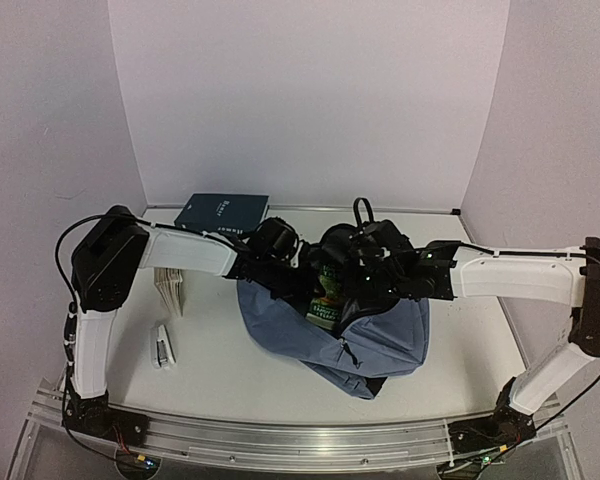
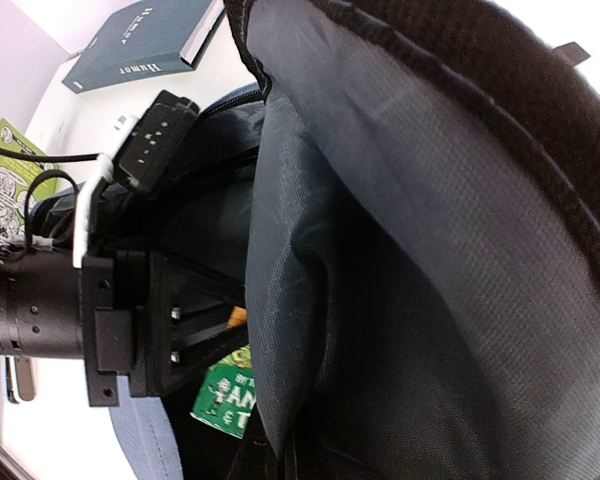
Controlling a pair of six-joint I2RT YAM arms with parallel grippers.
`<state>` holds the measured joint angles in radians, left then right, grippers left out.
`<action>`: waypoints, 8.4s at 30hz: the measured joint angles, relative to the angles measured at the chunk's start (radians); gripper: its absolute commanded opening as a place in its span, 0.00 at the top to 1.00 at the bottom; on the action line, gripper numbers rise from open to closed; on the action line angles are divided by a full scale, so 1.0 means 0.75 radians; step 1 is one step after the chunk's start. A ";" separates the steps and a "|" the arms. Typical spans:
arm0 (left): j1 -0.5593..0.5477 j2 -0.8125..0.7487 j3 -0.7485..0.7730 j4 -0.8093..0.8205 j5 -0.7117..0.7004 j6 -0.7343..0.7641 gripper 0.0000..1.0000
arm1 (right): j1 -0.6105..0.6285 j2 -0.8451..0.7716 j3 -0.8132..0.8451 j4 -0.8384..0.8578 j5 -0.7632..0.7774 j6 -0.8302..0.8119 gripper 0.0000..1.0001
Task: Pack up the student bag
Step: Place the book in the student bag, then pick up the book from the center of the board, then place the book in the student bag, then move the book to the center of the board.
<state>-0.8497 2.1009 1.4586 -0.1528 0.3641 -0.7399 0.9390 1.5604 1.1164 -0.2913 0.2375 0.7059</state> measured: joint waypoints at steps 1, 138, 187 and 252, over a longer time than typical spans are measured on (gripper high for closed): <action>-0.005 0.008 0.009 0.005 0.002 -0.003 0.66 | 0.000 0.000 0.000 0.000 0.000 0.000 1.00; 0.189 -0.632 -0.587 0.359 0.336 -0.406 1.00 | 0.006 -0.040 -0.042 0.026 0.008 -0.034 1.00; -0.124 0.005 -0.159 0.334 -0.037 -0.207 0.43 | 0.015 -0.072 -0.037 0.012 0.025 -0.028 1.00; 0.324 0.264 0.675 -0.459 -0.983 0.872 0.07 | 0.021 -0.084 -0.055 0.023 0.050 0.000 1.00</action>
<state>-0.6069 2.2986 1.9649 -0.4968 -0.3728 -0.0861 0.9546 1.4975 1.0749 -0.2744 0.2752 0.7058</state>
